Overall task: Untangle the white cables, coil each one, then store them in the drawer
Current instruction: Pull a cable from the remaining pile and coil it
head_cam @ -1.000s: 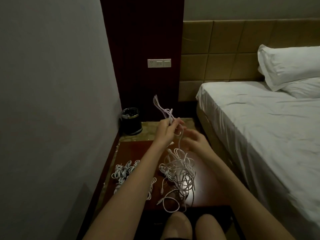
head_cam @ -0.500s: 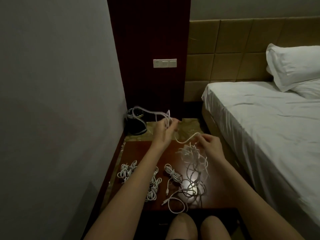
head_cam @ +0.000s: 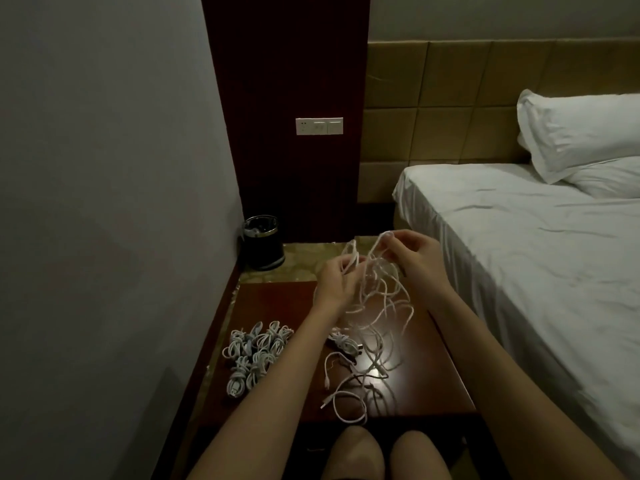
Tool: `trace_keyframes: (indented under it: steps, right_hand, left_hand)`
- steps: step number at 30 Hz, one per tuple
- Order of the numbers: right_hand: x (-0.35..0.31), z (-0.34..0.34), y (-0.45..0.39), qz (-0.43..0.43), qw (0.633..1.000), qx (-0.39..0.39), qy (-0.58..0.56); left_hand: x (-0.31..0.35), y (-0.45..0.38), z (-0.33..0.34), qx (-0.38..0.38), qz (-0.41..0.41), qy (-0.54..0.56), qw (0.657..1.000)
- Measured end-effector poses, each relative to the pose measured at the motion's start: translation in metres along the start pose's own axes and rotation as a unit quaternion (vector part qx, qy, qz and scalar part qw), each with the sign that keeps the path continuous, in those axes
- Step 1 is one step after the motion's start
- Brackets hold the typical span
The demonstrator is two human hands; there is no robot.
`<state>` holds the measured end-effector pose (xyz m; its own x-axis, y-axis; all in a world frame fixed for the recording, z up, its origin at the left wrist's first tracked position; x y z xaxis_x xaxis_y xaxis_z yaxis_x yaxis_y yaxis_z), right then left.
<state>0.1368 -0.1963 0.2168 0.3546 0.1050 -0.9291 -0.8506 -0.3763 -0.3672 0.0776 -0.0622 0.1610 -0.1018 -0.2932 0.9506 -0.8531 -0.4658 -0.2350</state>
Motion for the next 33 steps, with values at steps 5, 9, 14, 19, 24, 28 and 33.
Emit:
trace_keyframes:
  steps: [5,9,14,19,24,28,33]
  right_hand:
    - [0.010,0.004,0.004,0.010,0.999,-0.010,0.038]
    - [-0.008,0.002,0.003,-0.030,0.999,-0.002,0.032]
    - [-0.020,-0.002,0.010,-0.061,0.998,0.019,0.012]
    - [0.023,-0.009,0.011,0.012,0.999,0.023,0.026]
    - [0.069,0.019,0.027,0.070,0.989,-0.081,0.106]
    - [0.076,0.016,0.027,0.073,0.967,-0.065,0.233]
    - [0.091,0.010,0.035,0.069,0.945,-0.071,0.311]
  left_hand:
    - [0.008,-0.001,0.013,-0.056,0.015,-0.021,0.998]
    - [0.006,-0.003,0.013,-0.062,0.017,-0.086,0.994]
    - [0.000,0.001,0.014,-0.071,0.015,-0.163,0.984]
    - [-0.010,-0.002,0.002,-0.045,-0.026,-0.070,0.996]
    - [-0.011,-0.003,-0.003,-0.035,-0.041,0.027,0.998]
    - [-0.009,-0.003,-0.004,-0.035,-0.035,0.012,0.999]
    - [-0.013,-0.007,-0.040,0.075,-0.058,0.071,0.993]
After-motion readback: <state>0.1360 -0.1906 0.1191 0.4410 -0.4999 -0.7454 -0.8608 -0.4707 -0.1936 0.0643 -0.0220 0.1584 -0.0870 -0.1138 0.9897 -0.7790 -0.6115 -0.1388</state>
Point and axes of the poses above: each hand's wrist, its own y-axis away from the middle knuckle, its own z-axis out of the palm, x = y × z, the point moved 10 cm from there along -y, towards the middle knuckle
